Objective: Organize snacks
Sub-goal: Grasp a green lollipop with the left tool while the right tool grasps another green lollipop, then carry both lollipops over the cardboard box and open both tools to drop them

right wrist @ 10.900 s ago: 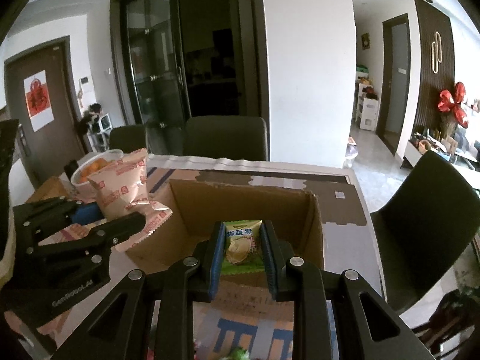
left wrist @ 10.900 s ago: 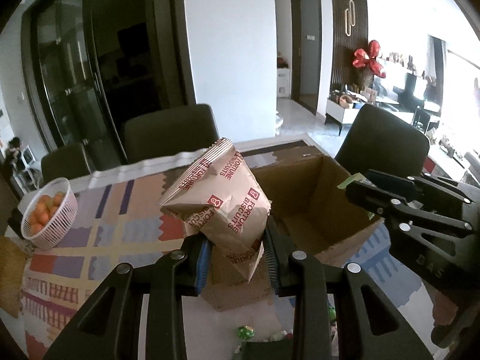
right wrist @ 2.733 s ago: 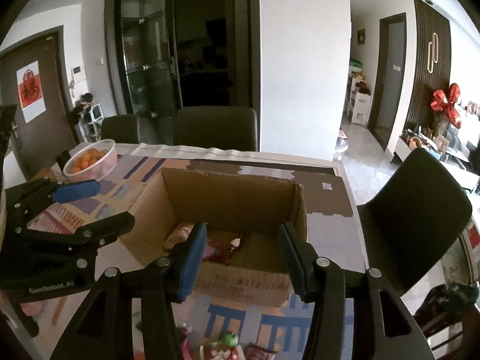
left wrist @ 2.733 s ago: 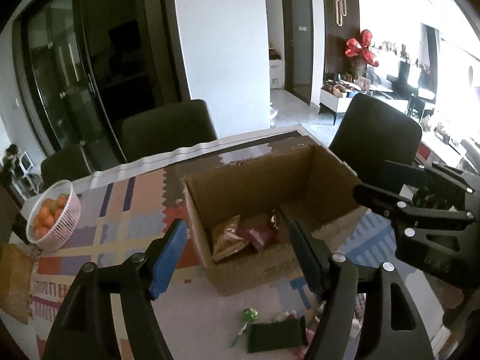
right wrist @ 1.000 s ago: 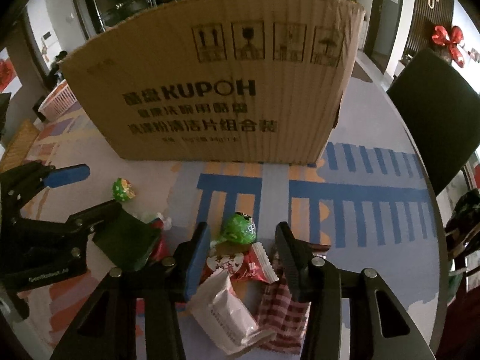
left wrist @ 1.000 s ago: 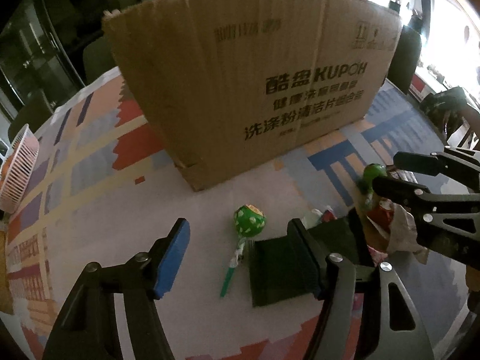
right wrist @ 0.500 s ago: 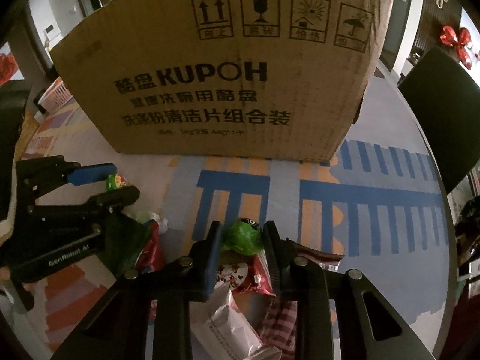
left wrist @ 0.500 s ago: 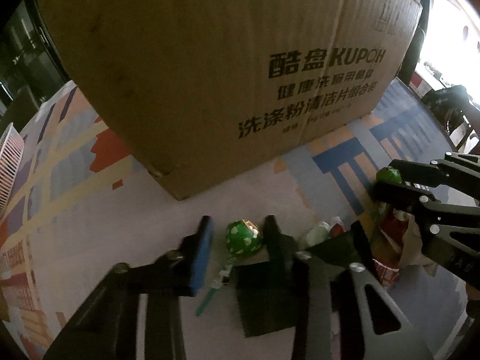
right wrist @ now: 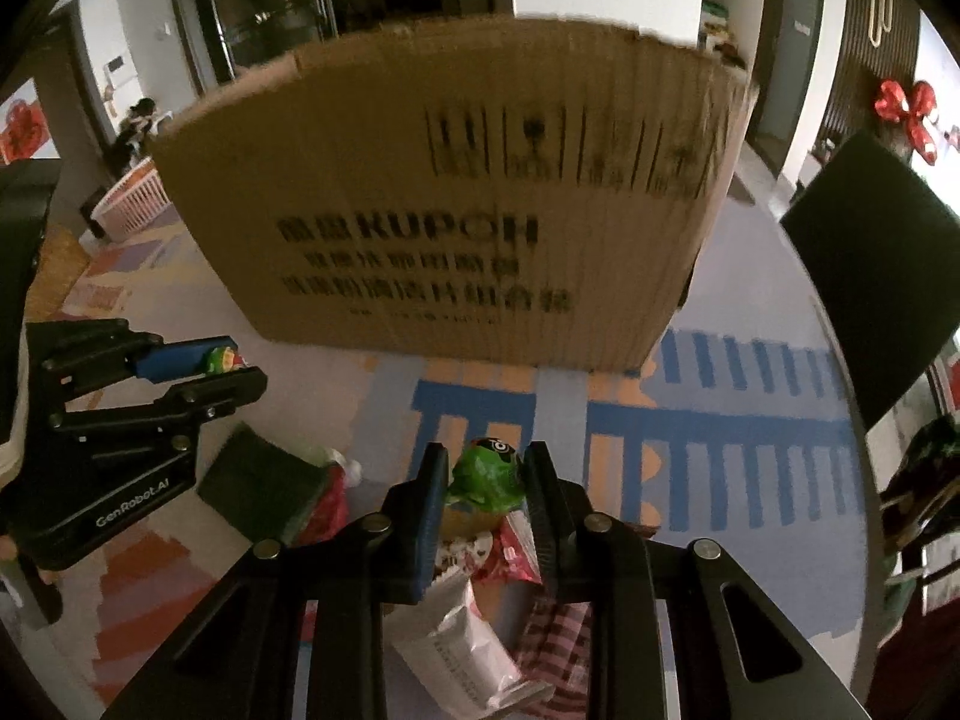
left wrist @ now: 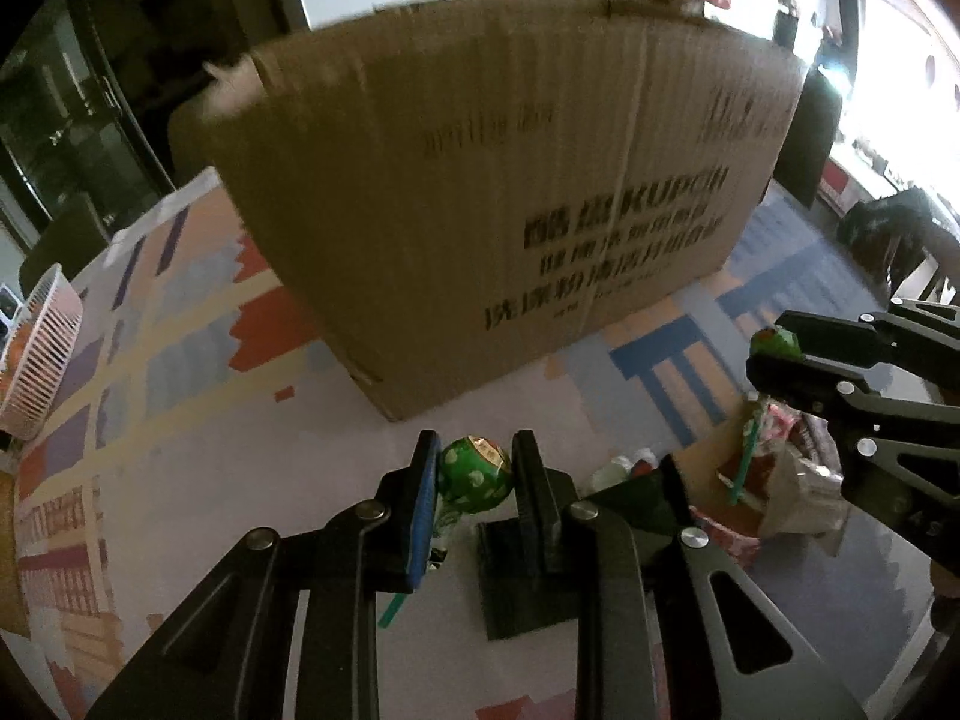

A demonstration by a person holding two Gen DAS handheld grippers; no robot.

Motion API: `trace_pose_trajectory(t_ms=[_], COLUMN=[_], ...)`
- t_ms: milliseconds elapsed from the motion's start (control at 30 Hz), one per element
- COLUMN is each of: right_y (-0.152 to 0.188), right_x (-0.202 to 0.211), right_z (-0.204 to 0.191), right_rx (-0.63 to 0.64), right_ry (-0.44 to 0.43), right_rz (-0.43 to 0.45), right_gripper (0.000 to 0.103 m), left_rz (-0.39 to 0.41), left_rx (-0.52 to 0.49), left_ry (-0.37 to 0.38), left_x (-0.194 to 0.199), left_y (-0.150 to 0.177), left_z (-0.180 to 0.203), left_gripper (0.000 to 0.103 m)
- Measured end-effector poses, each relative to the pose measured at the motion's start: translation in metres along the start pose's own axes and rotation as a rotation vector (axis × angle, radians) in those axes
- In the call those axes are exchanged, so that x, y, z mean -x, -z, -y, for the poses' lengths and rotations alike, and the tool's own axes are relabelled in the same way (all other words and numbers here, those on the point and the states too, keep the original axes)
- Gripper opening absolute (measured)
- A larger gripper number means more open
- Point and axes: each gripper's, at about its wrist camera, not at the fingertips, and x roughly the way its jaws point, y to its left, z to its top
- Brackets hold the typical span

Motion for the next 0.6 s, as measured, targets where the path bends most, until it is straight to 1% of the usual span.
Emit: trace_pose_trajectory(t_ms=[133, 300, 433, 600], right_y=[-0.004, -0.01, -0.014, -0.022], right_x=[0.019, 0.047, 0.068, 0.089], right_z=[-0.004, -0.005, -0.005, -0.003], right_rx=[0.01, 0.02, 0.025, 0.025], right_ry=[-0.001, -0.016, -0.031, -0.044], right_rz=[0.05, 0.111, 0.157, 0.212], right_gripper=[0.027, 0.027, 0.027, 0.027], left_rz=[0.039, 0.107, 0.162, 0.225], left_rx=[0.015, 0.028, 0.023, 0.022], left_ry=[0.008, 0.013, -0.002, -0.016], left_x=[0.019, 0.056, 0.086, 0.112], left_y=[-0.002, -0.005, -0.005, -0.012], left_z=[0.004, 0.005, 0.005, 0.007], left_gripper=[0.025, 0.025, 0.025, 0.025])
